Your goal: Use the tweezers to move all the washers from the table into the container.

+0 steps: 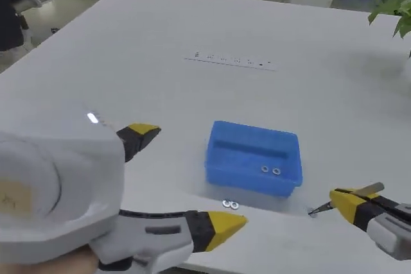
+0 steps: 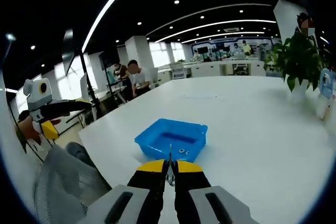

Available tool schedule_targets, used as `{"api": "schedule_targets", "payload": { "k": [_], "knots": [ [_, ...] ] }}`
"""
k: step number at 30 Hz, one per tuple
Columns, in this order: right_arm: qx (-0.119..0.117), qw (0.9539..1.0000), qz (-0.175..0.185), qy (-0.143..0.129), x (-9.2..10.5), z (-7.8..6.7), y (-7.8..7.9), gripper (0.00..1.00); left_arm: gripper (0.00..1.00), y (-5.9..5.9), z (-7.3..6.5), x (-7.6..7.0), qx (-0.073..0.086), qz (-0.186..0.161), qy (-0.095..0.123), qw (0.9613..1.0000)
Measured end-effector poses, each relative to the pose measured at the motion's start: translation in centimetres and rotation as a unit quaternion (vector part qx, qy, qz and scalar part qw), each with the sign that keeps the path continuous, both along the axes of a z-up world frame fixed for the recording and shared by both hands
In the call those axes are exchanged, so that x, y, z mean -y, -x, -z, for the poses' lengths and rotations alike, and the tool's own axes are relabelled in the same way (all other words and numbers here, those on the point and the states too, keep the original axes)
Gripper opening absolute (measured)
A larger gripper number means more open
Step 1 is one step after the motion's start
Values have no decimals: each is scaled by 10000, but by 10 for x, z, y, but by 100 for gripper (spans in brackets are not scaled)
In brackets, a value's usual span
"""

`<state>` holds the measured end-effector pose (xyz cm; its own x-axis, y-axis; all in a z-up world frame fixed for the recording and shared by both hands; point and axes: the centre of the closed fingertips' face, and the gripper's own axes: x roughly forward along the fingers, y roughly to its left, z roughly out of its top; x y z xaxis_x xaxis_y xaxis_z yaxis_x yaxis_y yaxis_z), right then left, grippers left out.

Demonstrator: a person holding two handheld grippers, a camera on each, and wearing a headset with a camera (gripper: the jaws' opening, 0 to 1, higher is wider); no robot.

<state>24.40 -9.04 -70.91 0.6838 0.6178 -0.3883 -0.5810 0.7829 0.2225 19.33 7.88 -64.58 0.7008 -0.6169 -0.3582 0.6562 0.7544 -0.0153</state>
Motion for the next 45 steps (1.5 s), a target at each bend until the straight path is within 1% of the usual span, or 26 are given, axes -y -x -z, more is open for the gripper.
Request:
{"api": "schedule_targets", "payload": {
  "k": [2, 4, 6, 7, 8, 9, 11, 12, 13, 14, 17, 20, 22, 24, 25, 26, 27, 28, 30, 32, 33, 34, 36, 38, 41, 45],
  "knots": [
    [-2, 9997, 177, 137, -10, -1, 0, 2, 93, 1, 5, -11, -51, 272, -33, 9996],
    [63, 9992, 296, 244, -23, -5, 0, 2, 93, 1, 4, -22, -41, 507, 49, 9987],
    [166, 9986, 360, 339, -37, -12, -1, 2, 93, 0, 5, -35, -31, 689, 70, 9976],
    [177, 9986, 381, 322, -42, -15, -2, 2, 93, 0, 6, -40, -26, 763, 8, 9971],
    [199, 9985, 398, 319, -47, -19, -3, 2, 93, -1, 9, -49, 16, 855, -181, 9962],
    [267, 9982, 400, 359, -55, -23, -5, 2, 93, -2, 11, -55, 44, 882, -277, 9957],
    [325, 9977, 347, 477, -66, -28, -9, 2, 93, -4, 11, -66, 68, 891, -260, 9957],
    [336, 9976, 318, 519, -70, -30, -11, 2, 93, -5, 10, -70, 64, 881, -220, 9959],
    [365, 9974, 276, 554, -74, -32, -13, 2, 93, -6, 9, -75, 48, 827, -115, 9965],
    [377, 9974, 245, 563, -77, -33, -15, 2, 93, -6, 9, -77, 47, 804, -87, 9967],
    [451, 9970, 105, 613, -86, -39, -26, 2, 93, -9, 8, -87, 69, 562, 91, 9984],
    [445, 9971, -53, 621, -92, -38, -39, 2, 93, -9, 10, -95, 33, 297, 153, 9994],
    [422, 9967, -165, 668, -96, -34, -50, 2, 93, -8, 9, -99, -3, 128, 208, 9997],
    [393, 9967, -269, 657, -99, -29, -60, 2, 93, -7, 7, -99, -6, 21, 358, 9994],
    [362, 9968, -278, 649, -99, -27, -65, 2, 92, -6, 6, -98, -15, 10, 394, 9992],
    [272, 9974, -309, 597, -100, -23, -70, 2, 92, -6, 7, -98, -11, -15, 397, 9992],
    [231, 9975, -327, 582, -101, -21, -73, 2, 92, -6, 8, -97, -8, -41, 377, 9993],
    [207, 9977, -324, 565, -100, -19, -78, 2, 92, -7, 10, -98, 2, -125, 284, 9995],
    [108, 9976, -413, 544, -101, -15, -81, 2, 92, -9, 10, -97, 23, -228, 265, 9994],
    [84, 9974, -499, 512, -102, -11, -84, 2, 92, -10, 8, -96, 44, -331, 321, 9989],
    [22, 9971, -577, 488, -102, -6, -86, 2, 92, -11, 4, -97, 100, -465, 353, 9982],
    [-22, 9970, -617, 477, -102, -3, -88, 2, 92, -11, 3, -96, 120, -576, 361, 9976],
    [-101, 9962, -716, 481, -102, 6, -92, 2, 92, -10, 3, -95, 98, -752, 372, 9964],
    [-189, 9957, -777, 474, -101, 15, -96, 2, 92, -9, 5, -93, 43, -857, 356, 9957],
    [-294, 9943, -873, 532, -100, 28, -100, 2, 92, -6, 6, -90, 18, -961, 306, 9949],
    [-385, 9935, -933, 531, -98, 38, -103, 2, 92, -5, 5, -90, 1, -1074, 172, 9941]
  ]
}}
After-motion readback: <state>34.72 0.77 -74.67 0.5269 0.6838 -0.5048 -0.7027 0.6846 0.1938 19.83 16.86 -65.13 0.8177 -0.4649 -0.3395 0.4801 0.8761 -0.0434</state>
